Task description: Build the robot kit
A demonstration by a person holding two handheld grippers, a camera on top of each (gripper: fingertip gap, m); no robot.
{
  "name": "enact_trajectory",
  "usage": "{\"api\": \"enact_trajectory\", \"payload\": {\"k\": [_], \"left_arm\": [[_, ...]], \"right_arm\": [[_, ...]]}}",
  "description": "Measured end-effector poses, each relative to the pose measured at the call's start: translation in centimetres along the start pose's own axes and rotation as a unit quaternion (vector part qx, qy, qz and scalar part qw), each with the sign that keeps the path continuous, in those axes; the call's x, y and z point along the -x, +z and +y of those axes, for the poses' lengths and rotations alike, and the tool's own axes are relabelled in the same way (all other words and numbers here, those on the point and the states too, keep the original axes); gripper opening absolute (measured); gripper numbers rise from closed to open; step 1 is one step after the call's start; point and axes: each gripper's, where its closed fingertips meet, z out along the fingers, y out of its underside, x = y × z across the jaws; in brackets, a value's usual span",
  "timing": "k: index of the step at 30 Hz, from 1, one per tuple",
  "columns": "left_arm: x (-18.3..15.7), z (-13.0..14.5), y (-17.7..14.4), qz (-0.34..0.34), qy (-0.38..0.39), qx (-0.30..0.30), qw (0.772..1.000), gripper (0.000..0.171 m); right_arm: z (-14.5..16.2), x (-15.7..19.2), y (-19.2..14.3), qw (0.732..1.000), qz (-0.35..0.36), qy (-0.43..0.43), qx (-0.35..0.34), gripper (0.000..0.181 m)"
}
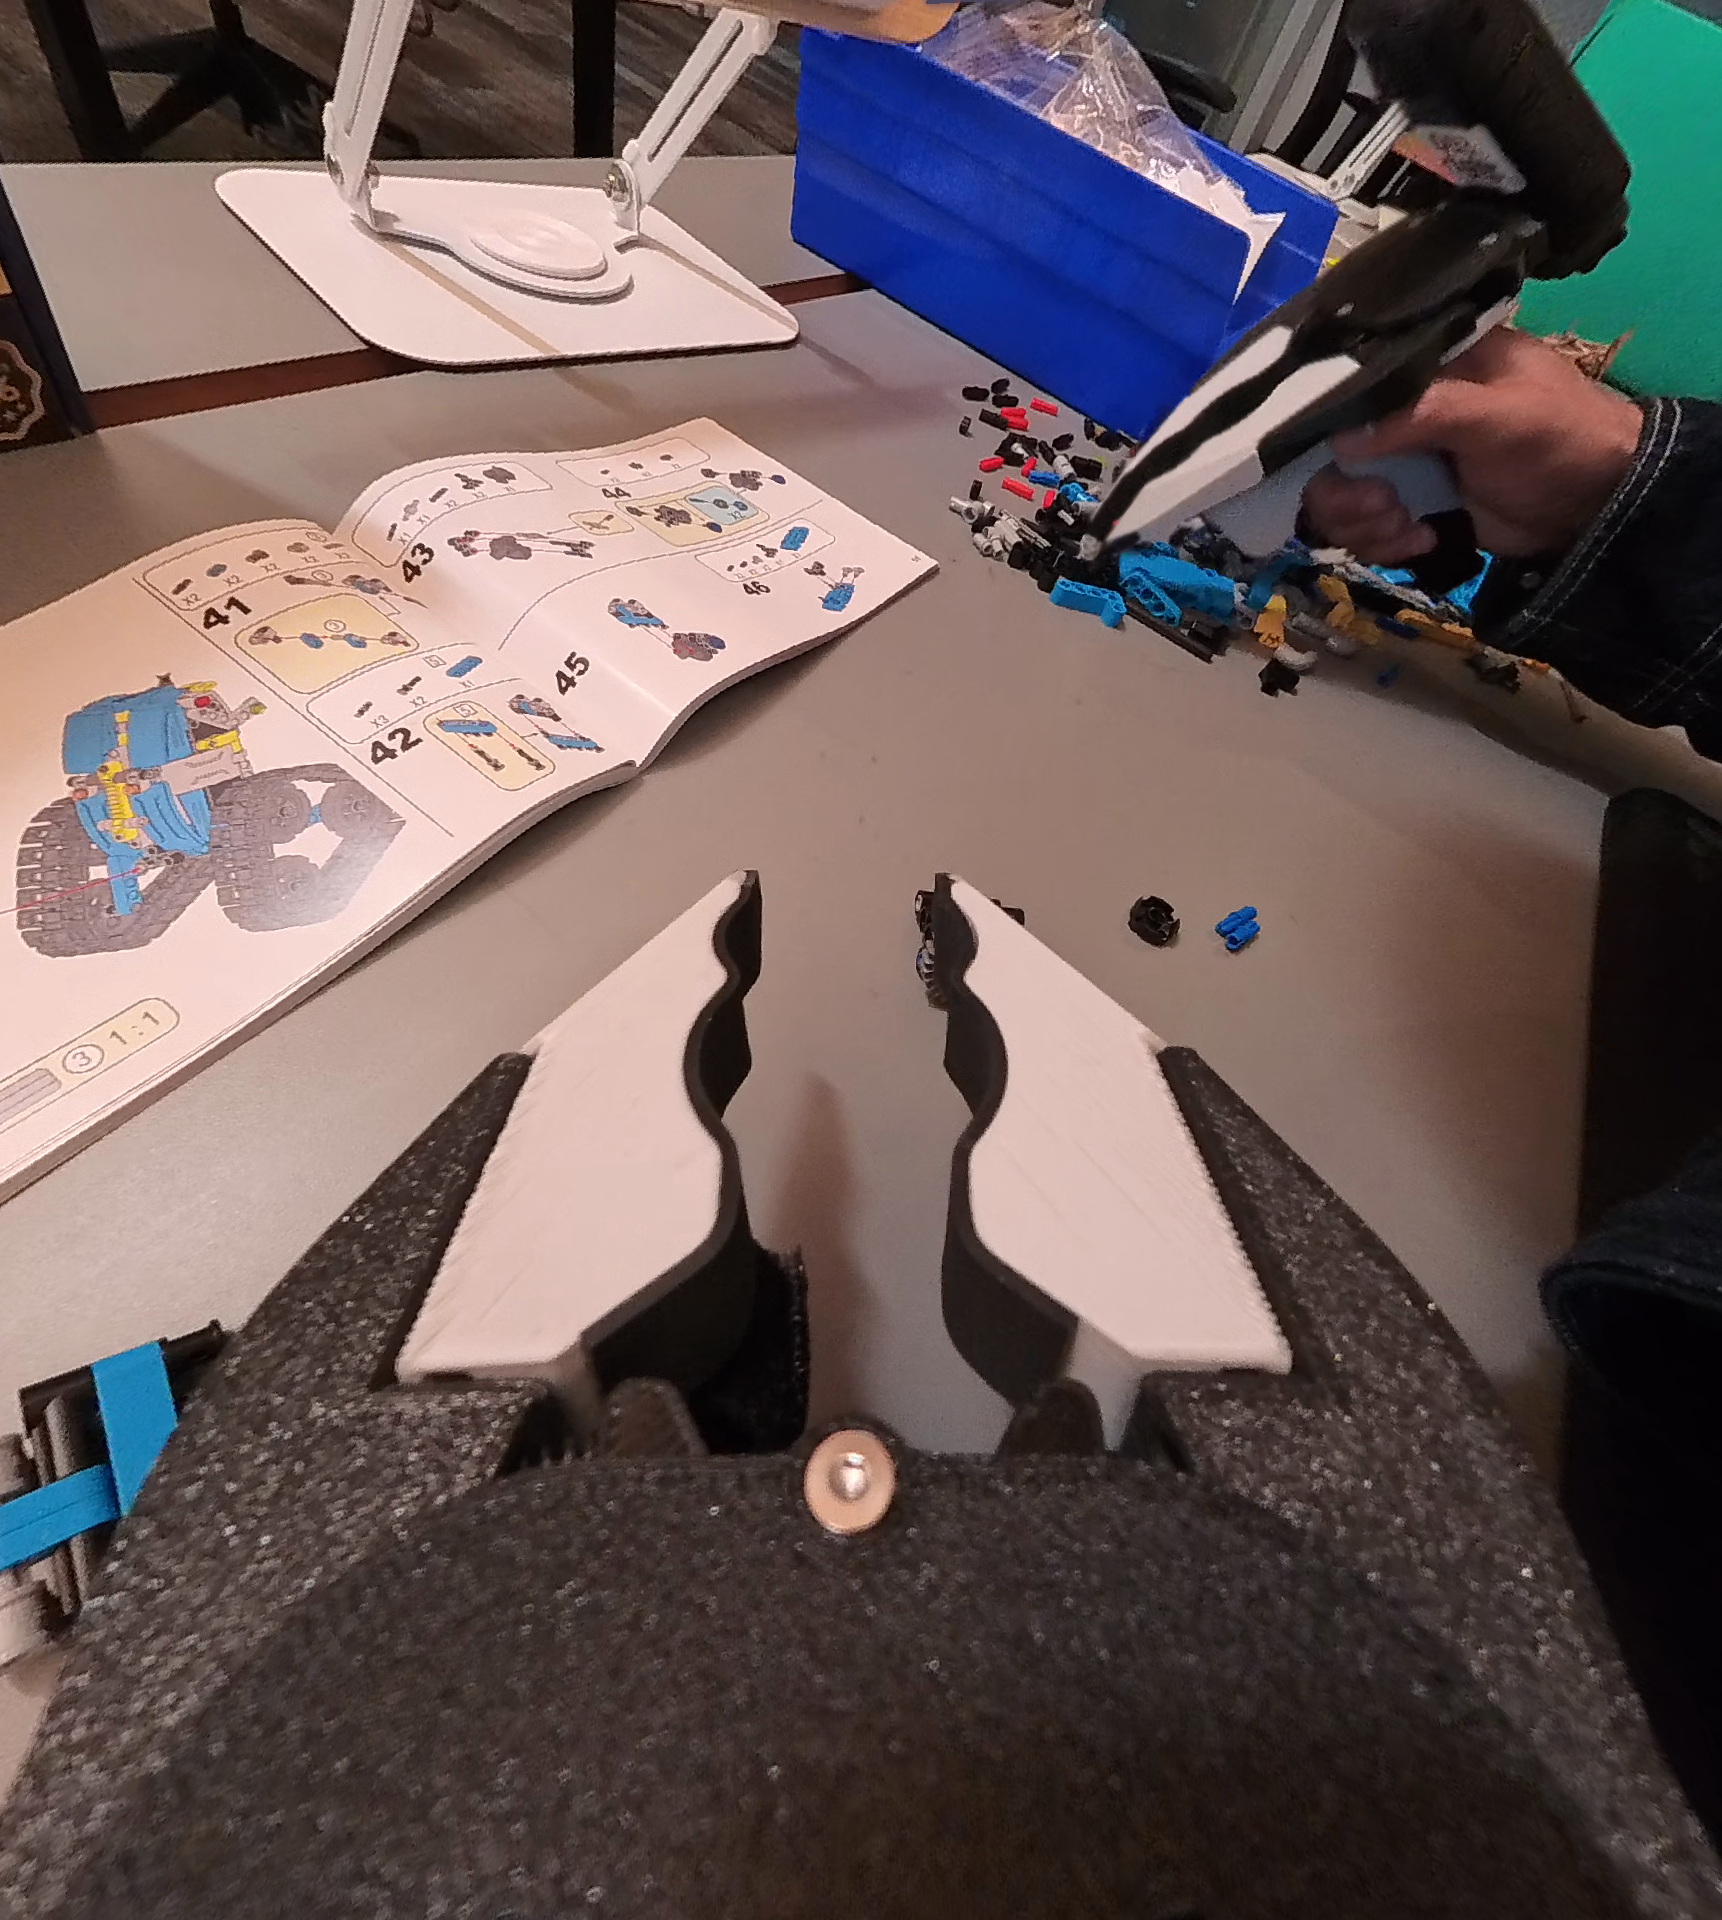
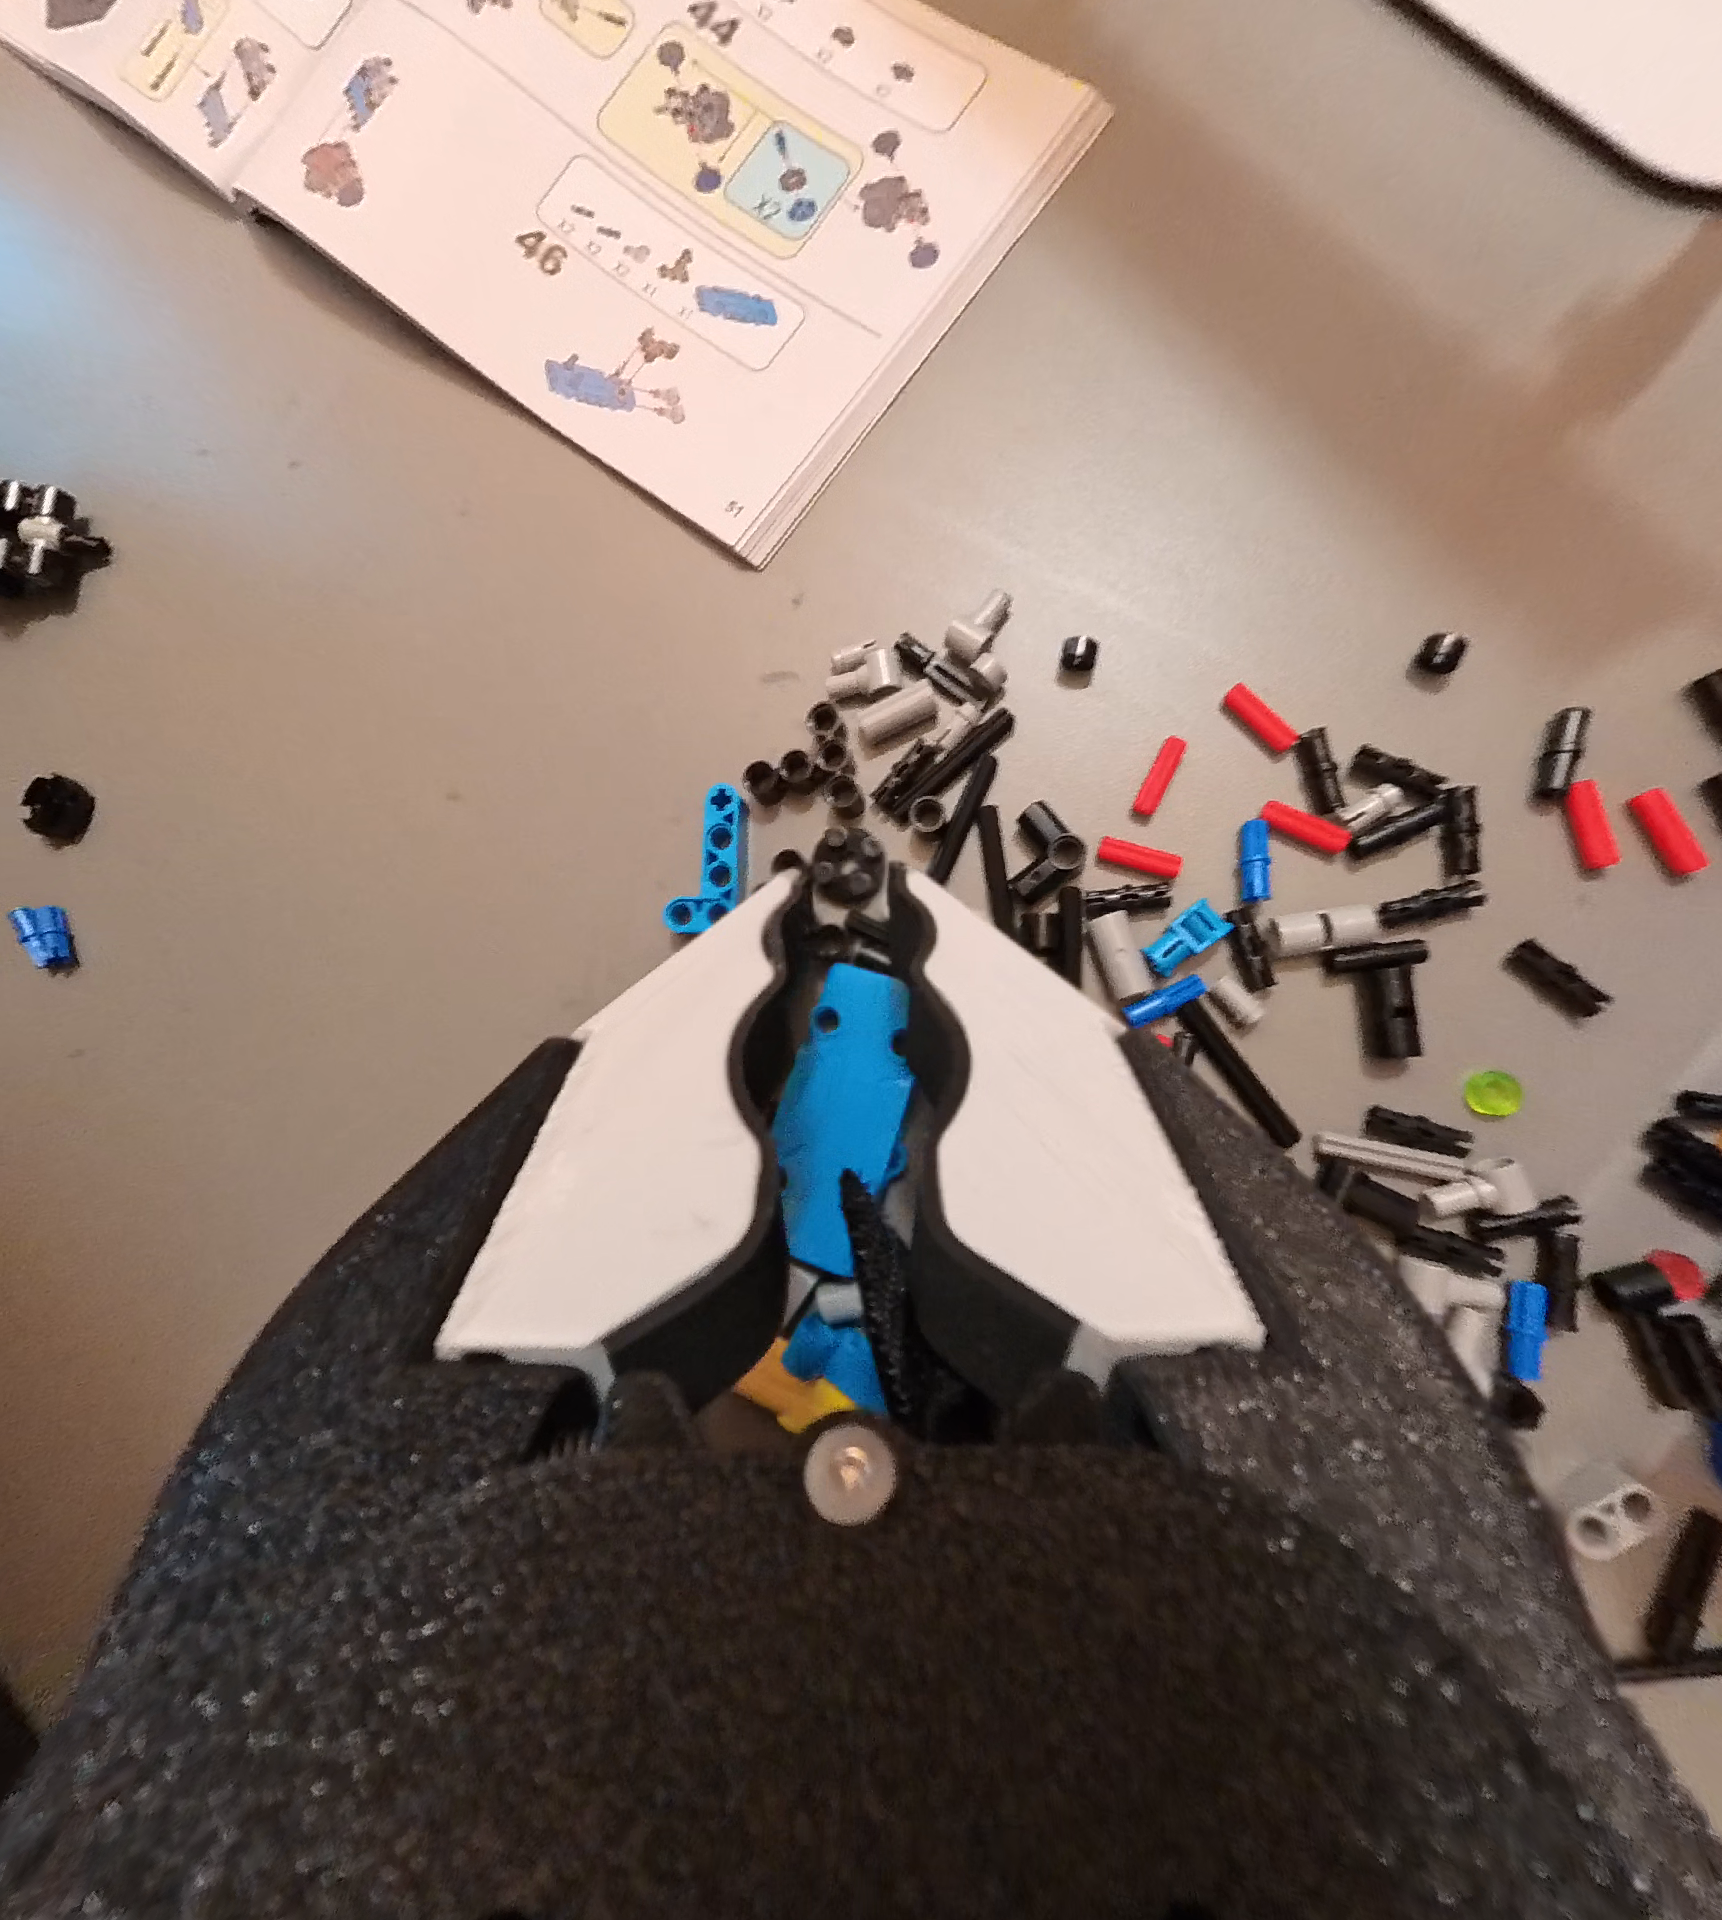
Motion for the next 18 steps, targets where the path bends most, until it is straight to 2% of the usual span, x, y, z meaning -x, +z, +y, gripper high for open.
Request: {"api": "enact_trajectory", "payload": {"k": [7,18], "left_arm": [[0.0,0.1,0.0,-0.001,0.000,0.002,1.000,0.033],[0.0,0.1,0.0,0.000,-0.002,0.000,1.000,0.033]], "right_arm": [[0.5,-0.5,0.7,0.999,0.020,-0.023,0.027,0.015],[-0.2,0.6,1.2,0.999,-0.001,-0.033,0.037,0.018]]}}
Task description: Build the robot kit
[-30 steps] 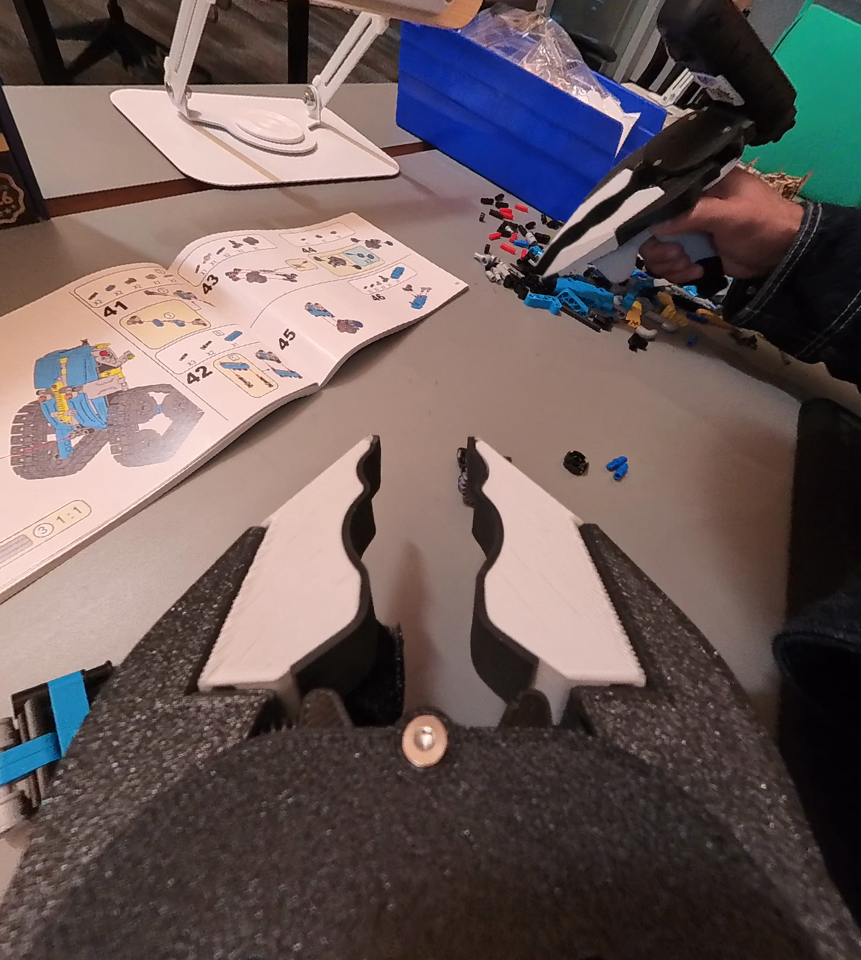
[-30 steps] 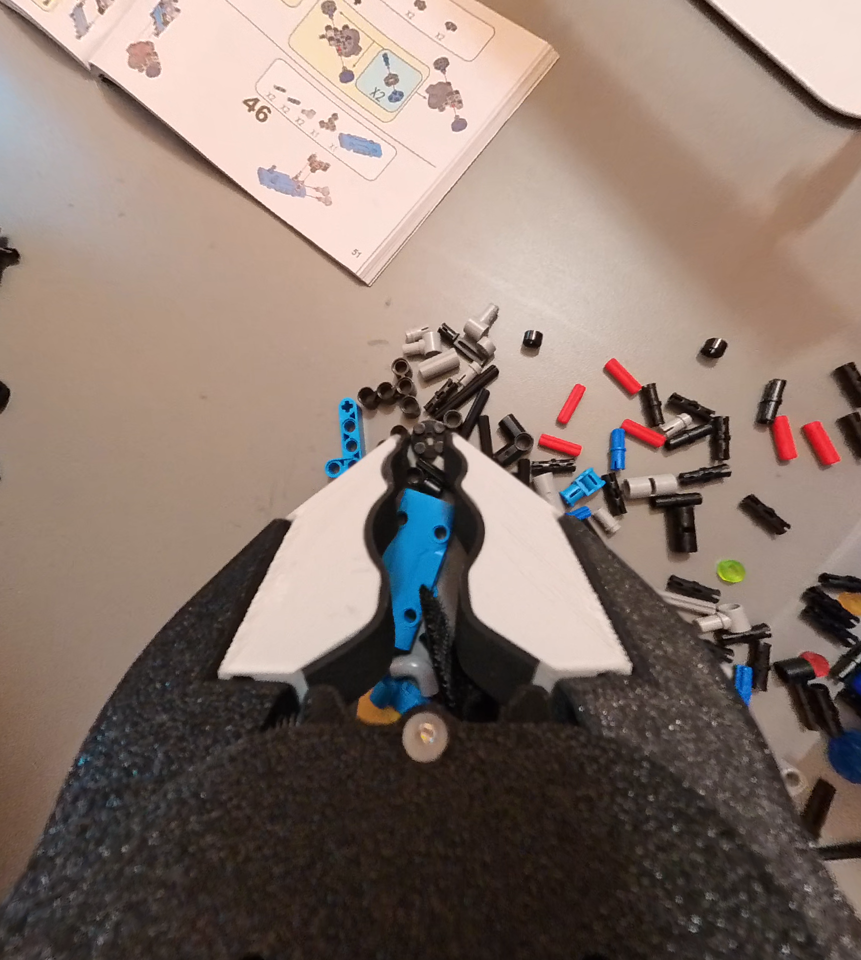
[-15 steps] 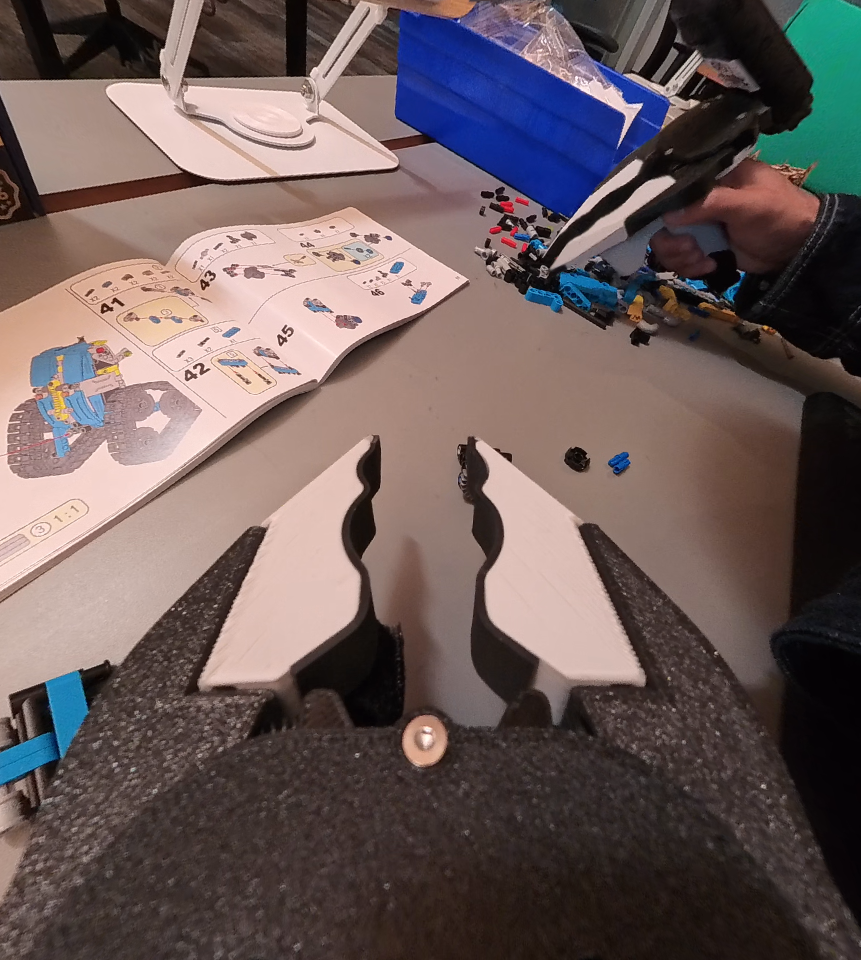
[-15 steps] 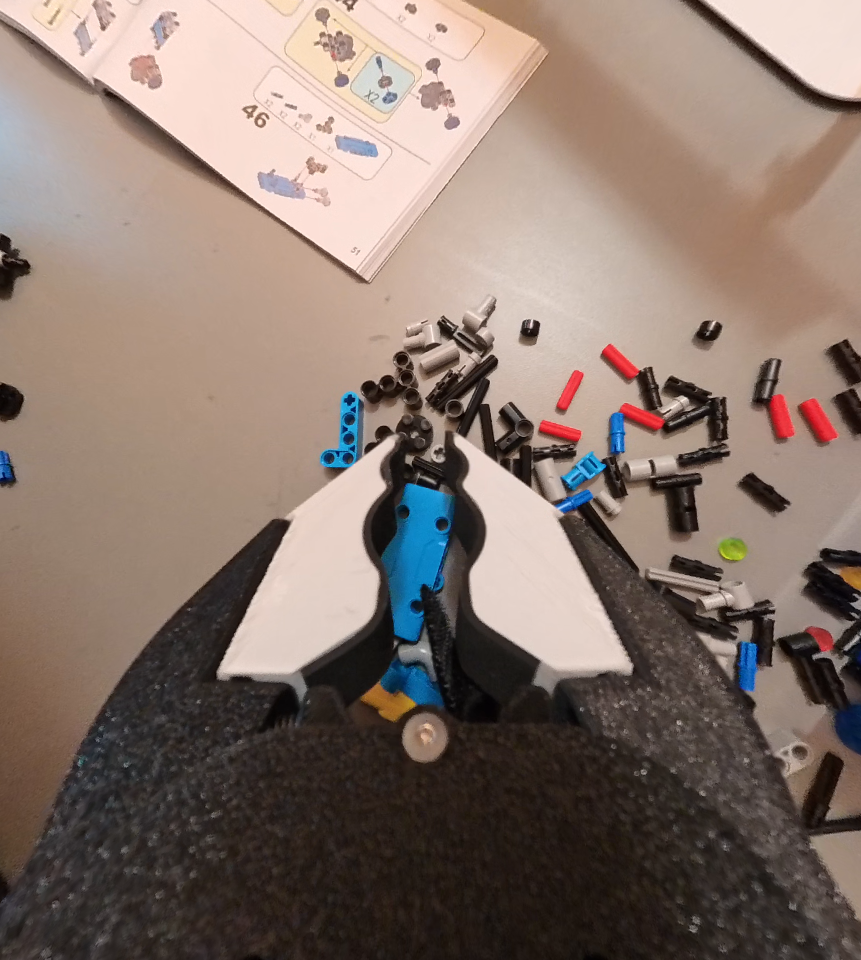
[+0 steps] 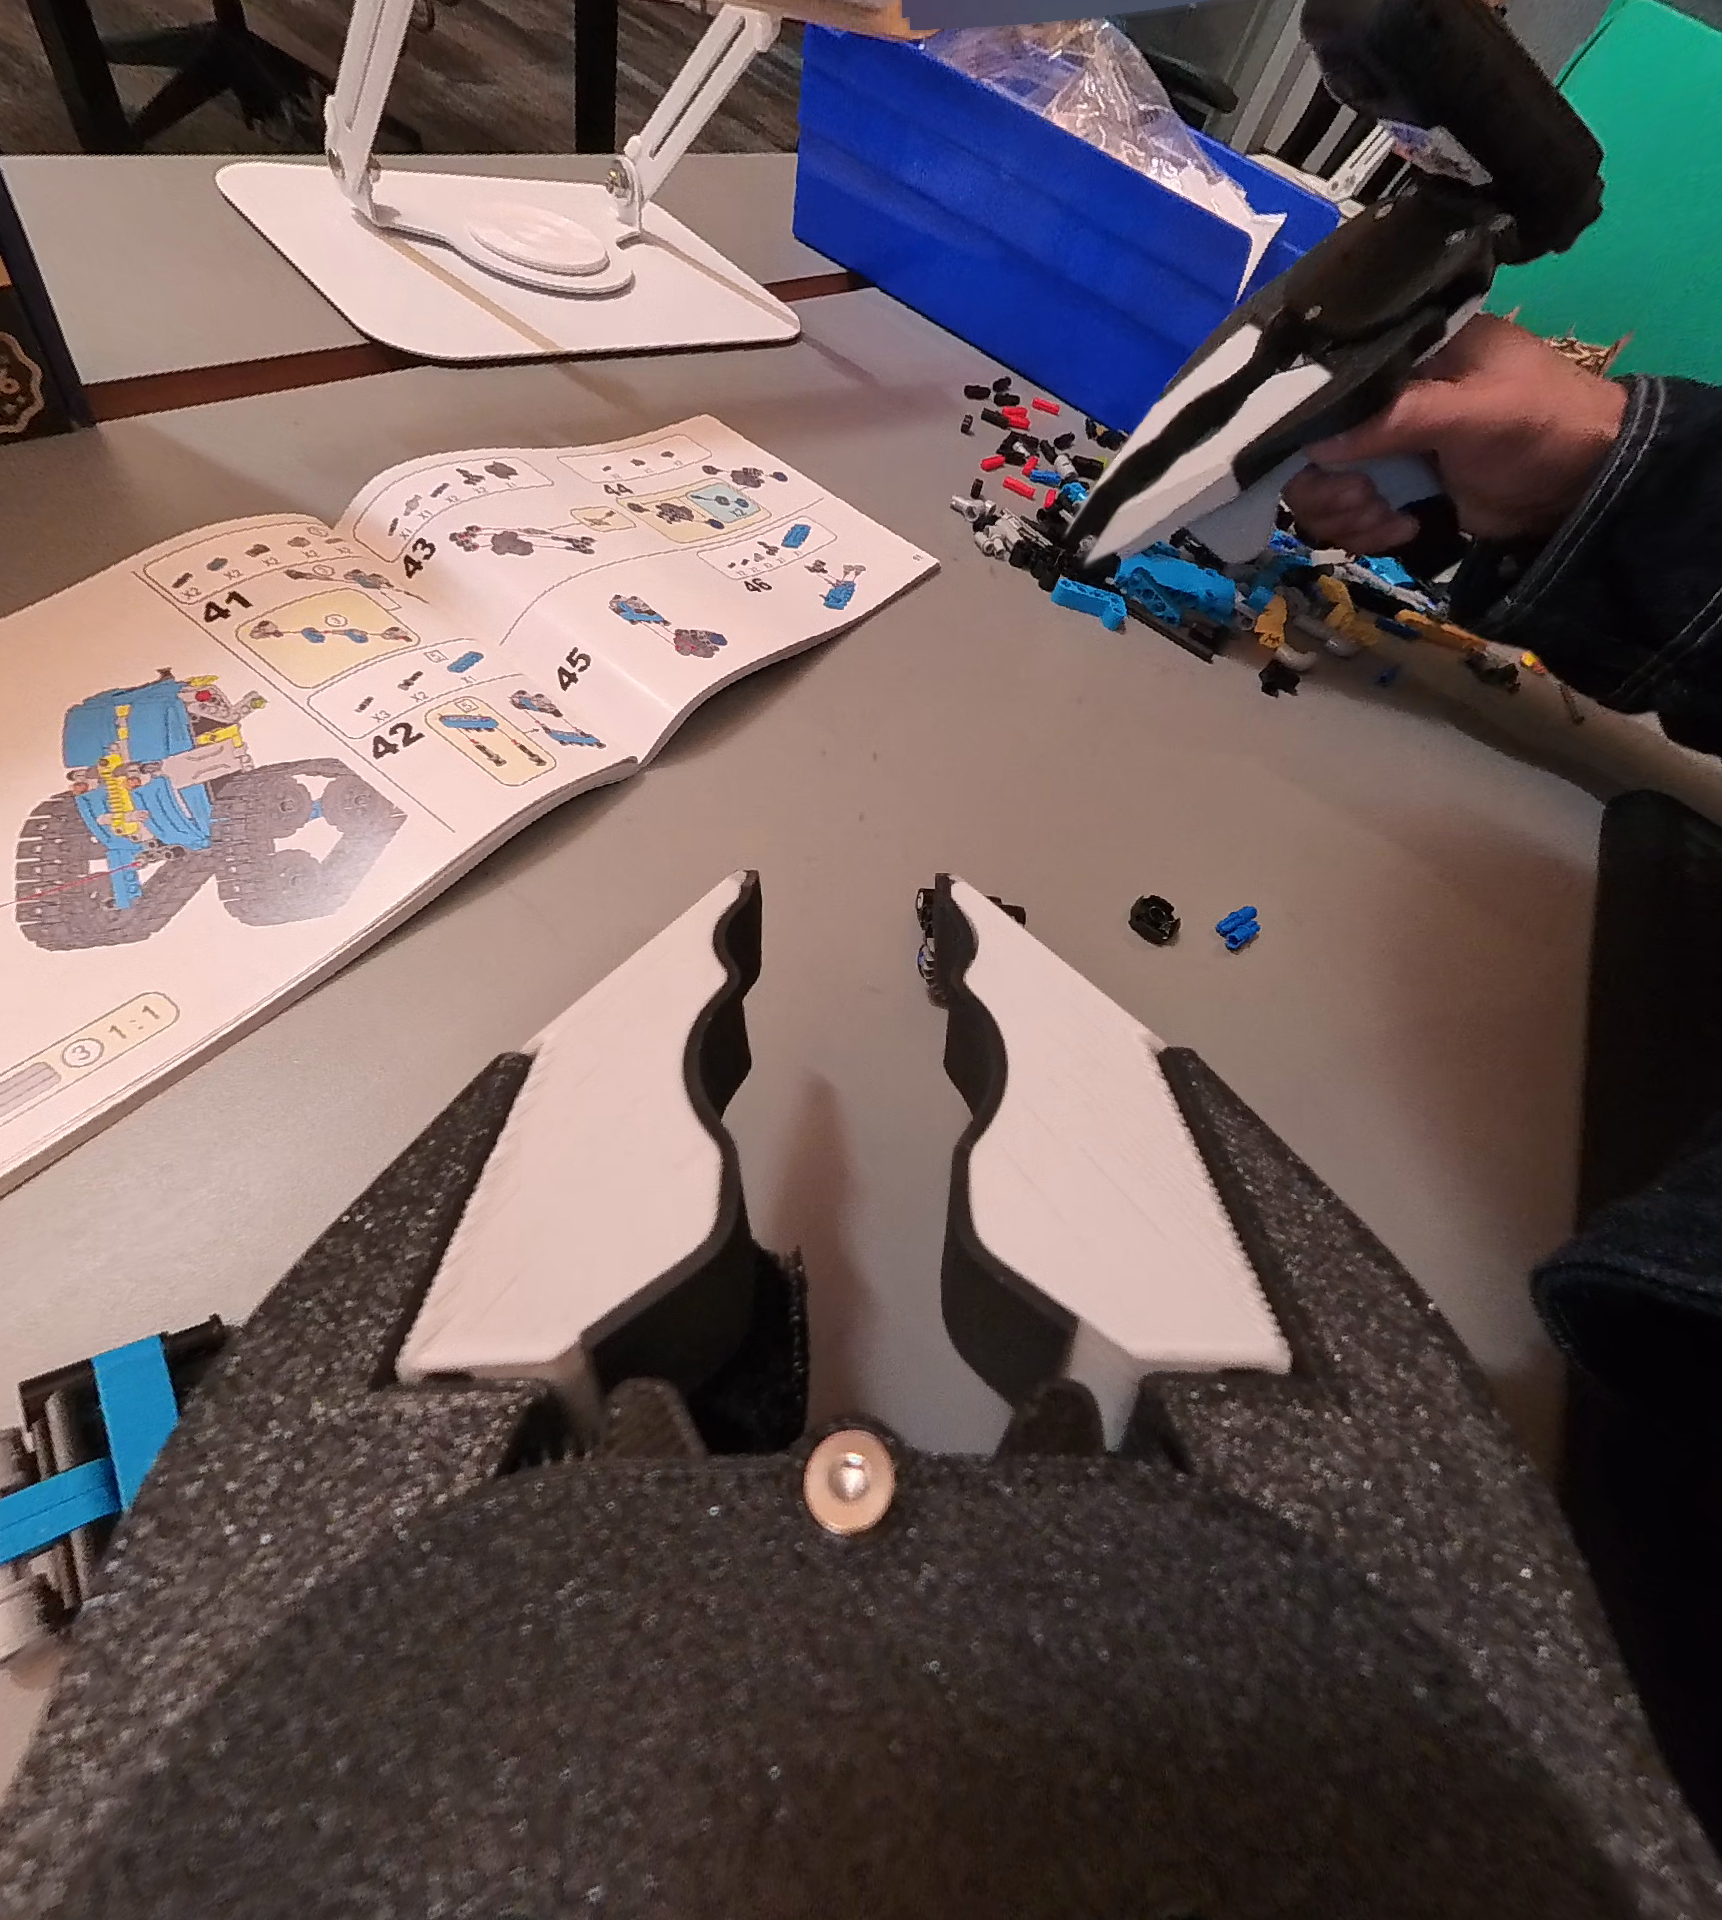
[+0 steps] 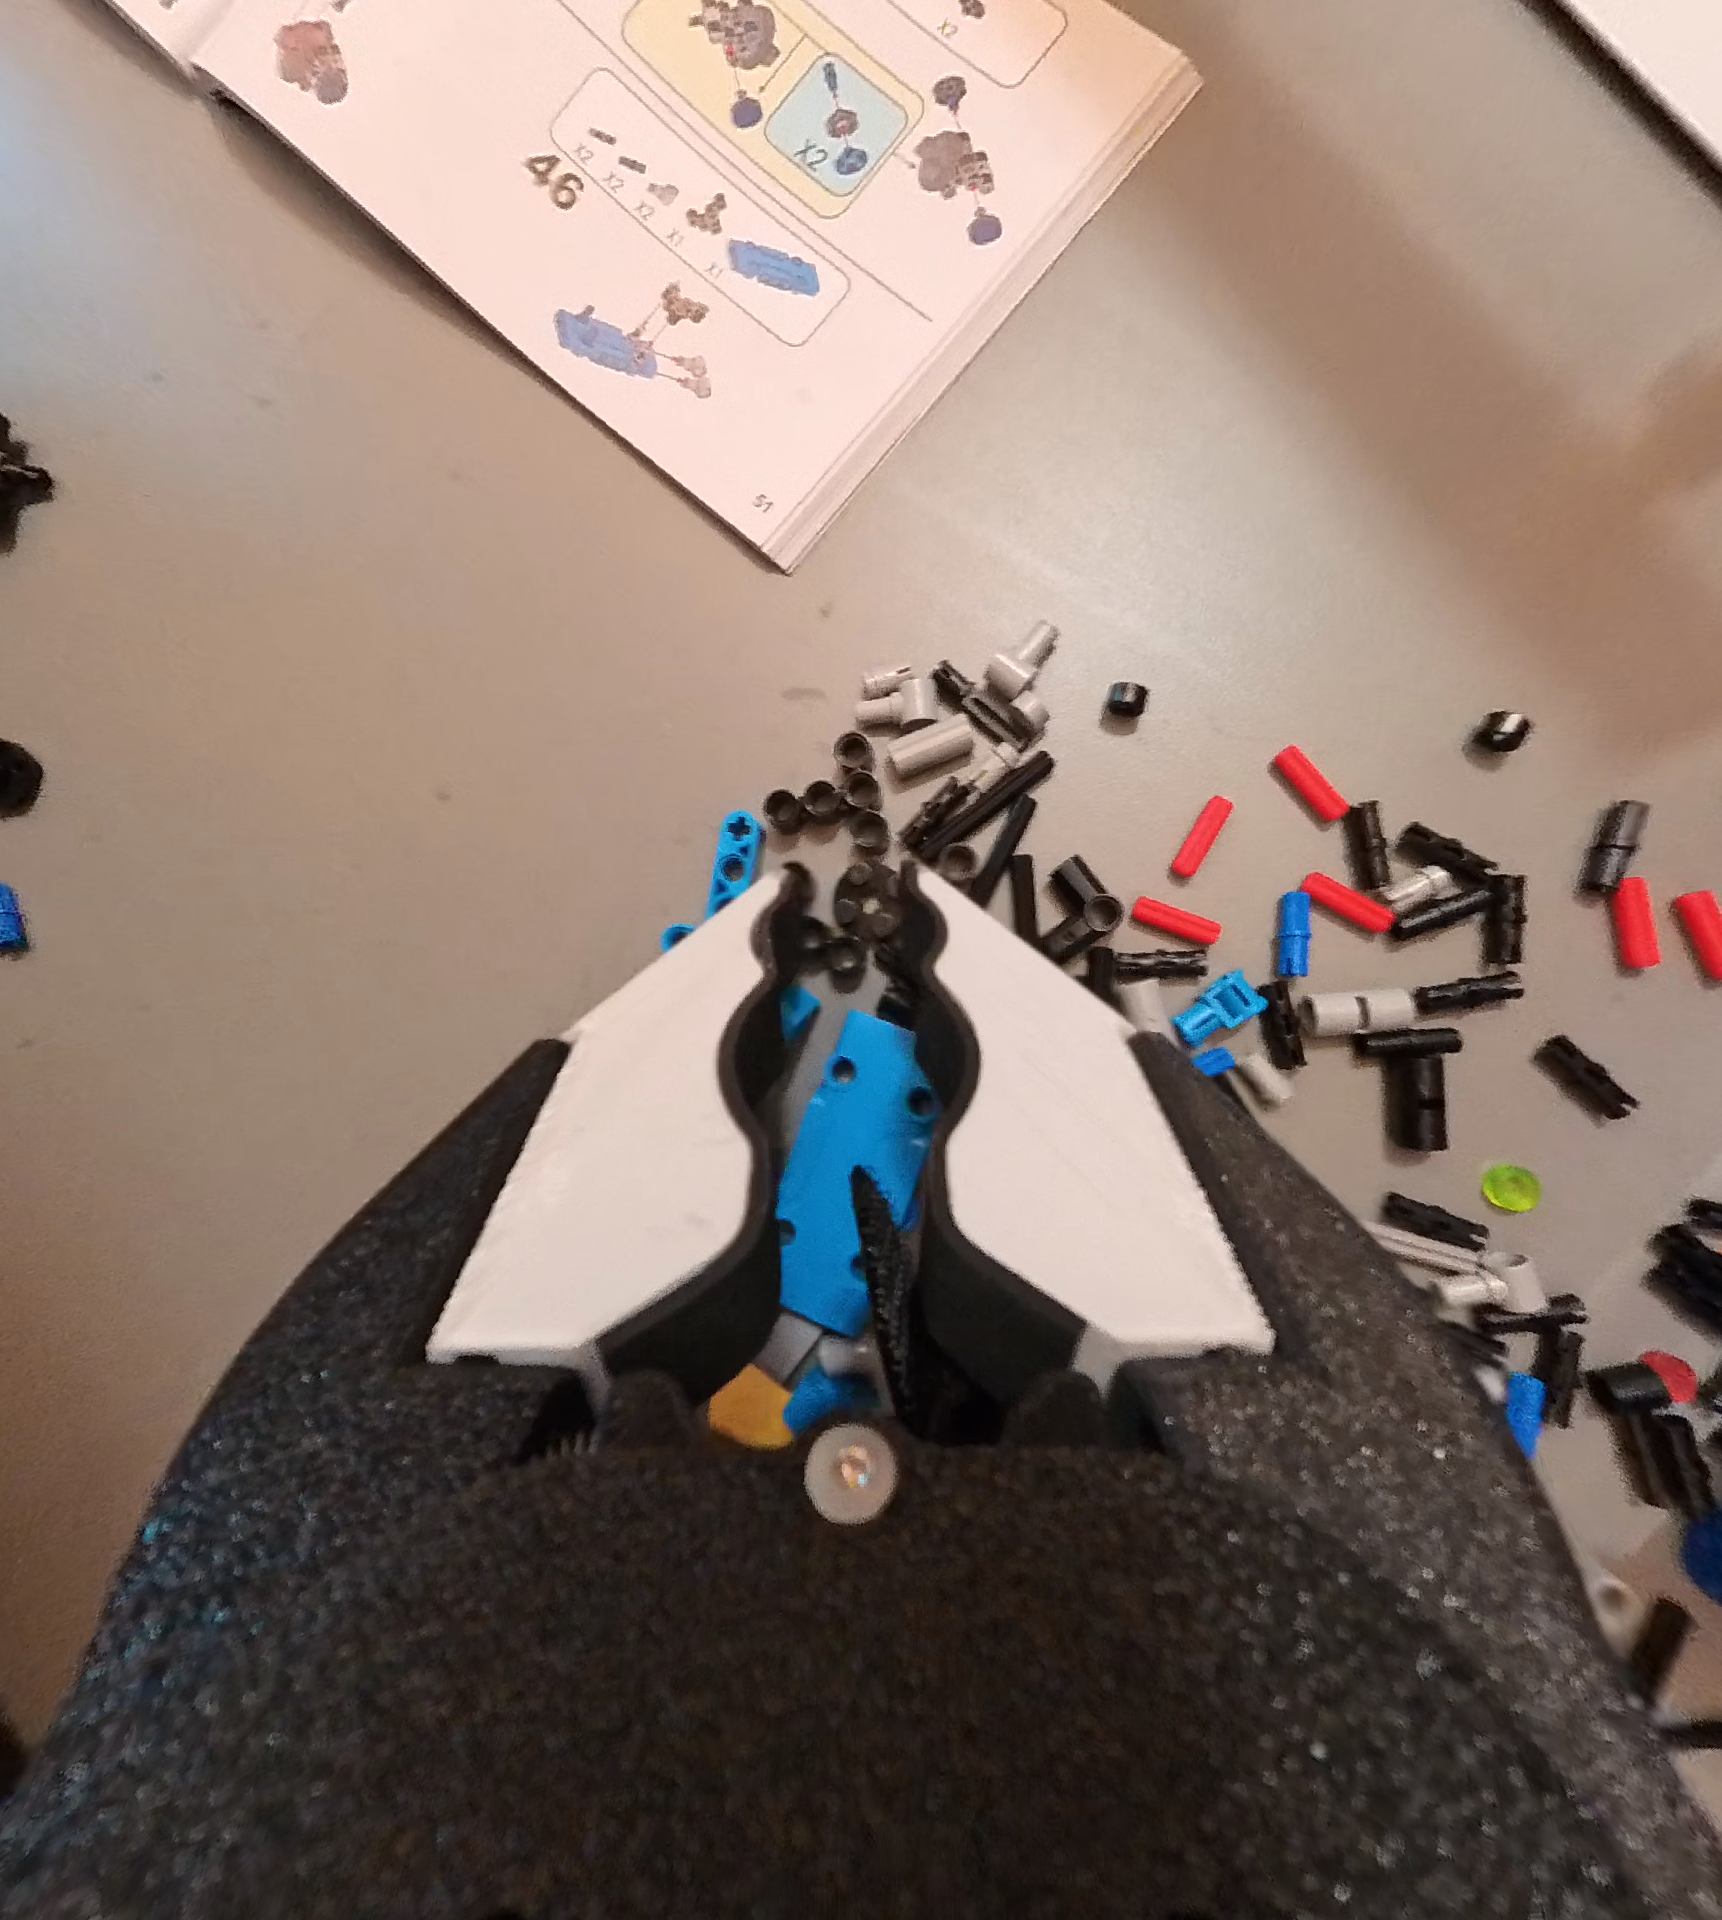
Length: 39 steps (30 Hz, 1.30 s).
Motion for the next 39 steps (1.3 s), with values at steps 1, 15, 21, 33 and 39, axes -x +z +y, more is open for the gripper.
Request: {"api": "enact_trajectory", "payload": {"k": [1,15,21,33,39], "left_arm": [[0.0,0.0,0.0,0.000,0.000,0.000,1.000,0.033],[0.0,0.0,0.0,0.001,0.000,0.000,1.000,0.033],[0.0,0.0,0.0,0.001,-0.001,0.000,1.000,0.033],[0.0,0.0,-0.1,0.001,-0.001,-0.001,1.000,0.033],[0.0,0.0,-0.1,0.001,-0.002,-0.001,1.000,0.033]], "right_arm": [[0.0,0.4,0.1,1.000,-0.014,0.006,-0.001,0.019],[0.1,-0.1,-0.1,1.000,-0.013,0.011,-0.001,0.018],[0.3,-1.2,0.0,1.000,0.025,-0.012,0.009,0.017],[0.0,0.0,0.2,1.000,0.001,-0.020,0.003,0.017],[-0.5,0.2,0.2,1.000,0.000,-0.014,0.004,0.015]]}}
